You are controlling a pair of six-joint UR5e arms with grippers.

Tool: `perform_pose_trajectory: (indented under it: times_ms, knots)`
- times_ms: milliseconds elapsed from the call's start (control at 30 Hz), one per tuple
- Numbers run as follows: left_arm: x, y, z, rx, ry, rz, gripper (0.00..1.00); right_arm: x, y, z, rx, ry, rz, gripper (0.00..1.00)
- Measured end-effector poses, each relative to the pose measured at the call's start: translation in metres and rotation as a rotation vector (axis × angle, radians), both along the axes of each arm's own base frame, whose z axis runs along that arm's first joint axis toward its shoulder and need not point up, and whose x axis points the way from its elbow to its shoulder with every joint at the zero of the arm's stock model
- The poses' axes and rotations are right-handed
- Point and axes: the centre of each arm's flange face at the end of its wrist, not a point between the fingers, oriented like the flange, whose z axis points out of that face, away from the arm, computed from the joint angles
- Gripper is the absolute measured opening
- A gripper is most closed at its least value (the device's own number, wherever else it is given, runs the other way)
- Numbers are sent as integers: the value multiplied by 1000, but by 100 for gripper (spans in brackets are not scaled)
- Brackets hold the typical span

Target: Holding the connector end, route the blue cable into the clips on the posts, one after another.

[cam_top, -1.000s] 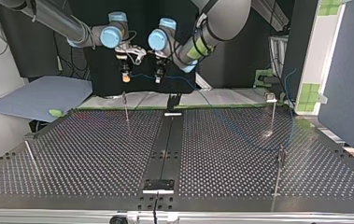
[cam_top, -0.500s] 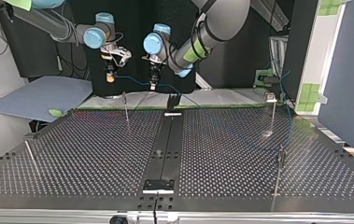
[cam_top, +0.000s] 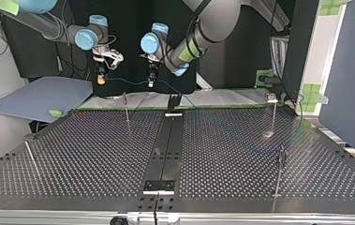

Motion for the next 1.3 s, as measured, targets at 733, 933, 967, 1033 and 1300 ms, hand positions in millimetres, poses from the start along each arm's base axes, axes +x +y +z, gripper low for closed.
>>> perform_pose_trajectory:
  times_ms: [733,933,967,1033,1300]
  knots:
    - [46,-30,8,-76,-43,29,0,-14,-32,-33,28,-72,126,0]
    - [52,-29,9,-83,-48,25,0,-11,-48,-31,23,-73,181,0]
    - [53,-29,9,-83,-48,24,0,-11,-51,-30,22,-74,189,0]
    - [55,-27,6,-82,-45,21,0,-11,-57,-27,17,-78,204,0]
    - [61,-28,-17,-52,-16,6,0,-18,-68,-23,20,-95,246,0]
